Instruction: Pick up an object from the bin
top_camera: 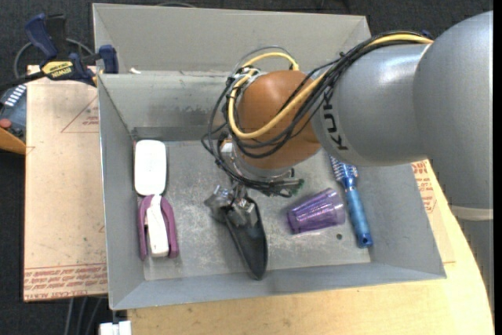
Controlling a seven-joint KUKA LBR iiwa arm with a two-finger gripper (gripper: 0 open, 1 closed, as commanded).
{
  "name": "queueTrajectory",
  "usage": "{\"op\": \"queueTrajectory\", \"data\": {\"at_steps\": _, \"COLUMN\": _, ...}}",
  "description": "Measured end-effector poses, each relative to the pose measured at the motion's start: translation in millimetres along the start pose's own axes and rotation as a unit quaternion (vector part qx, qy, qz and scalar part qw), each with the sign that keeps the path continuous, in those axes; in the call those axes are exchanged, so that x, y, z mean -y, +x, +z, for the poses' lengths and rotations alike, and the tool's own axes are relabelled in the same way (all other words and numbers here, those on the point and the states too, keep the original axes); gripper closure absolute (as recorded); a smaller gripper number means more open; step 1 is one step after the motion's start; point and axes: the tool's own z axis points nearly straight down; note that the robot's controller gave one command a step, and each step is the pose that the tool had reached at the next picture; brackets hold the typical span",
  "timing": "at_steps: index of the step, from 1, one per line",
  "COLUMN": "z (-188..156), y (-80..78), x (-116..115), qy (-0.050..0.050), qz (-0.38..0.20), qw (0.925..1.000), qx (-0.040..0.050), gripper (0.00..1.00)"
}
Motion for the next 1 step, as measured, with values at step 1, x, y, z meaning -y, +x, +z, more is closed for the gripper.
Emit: {"op": "queueTrajectory", "data": {"at_steps": 1, "z": -2.2, "y": -0.1, "x": 0.1, "qy": 0.0, "qz": 0.0, "qw": 1.0, "qx": 0.0006, "gripper": 1.0}}
